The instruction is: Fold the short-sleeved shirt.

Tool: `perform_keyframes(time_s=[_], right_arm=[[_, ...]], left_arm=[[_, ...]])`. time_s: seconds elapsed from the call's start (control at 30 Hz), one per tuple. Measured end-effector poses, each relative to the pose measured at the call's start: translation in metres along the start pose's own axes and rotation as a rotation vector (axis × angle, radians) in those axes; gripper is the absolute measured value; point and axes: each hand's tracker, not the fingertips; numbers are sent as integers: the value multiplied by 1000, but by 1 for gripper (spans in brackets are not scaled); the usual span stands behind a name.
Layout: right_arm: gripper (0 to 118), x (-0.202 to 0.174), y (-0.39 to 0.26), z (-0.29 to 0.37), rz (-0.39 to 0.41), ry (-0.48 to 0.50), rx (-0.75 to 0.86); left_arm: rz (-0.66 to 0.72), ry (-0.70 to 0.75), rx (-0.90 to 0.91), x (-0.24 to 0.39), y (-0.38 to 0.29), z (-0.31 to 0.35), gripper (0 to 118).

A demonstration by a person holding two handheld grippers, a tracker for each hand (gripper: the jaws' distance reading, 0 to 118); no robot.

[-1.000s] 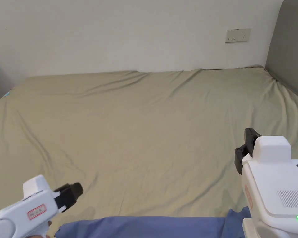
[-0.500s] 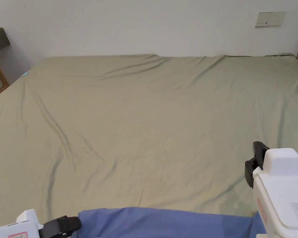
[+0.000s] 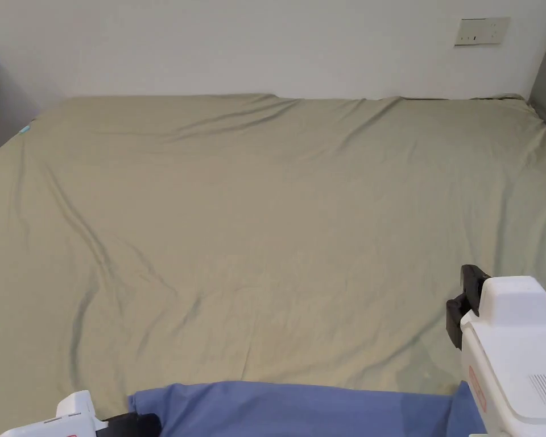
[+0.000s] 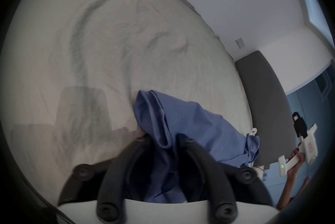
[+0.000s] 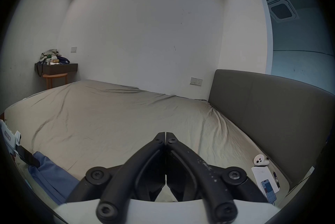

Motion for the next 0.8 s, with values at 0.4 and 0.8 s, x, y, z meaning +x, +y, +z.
perform_keyframes(time_s=[0.4, 0.8], right_arm=[[1, 13, 5, 9, -31, 2, 26], [1, 37, 3, 25, -55, -2, 56]], left_arm=[[-144, 94, 125, -2, 32, 61, 7], [-202, 141, 94, 63, 13, 63, 7]])
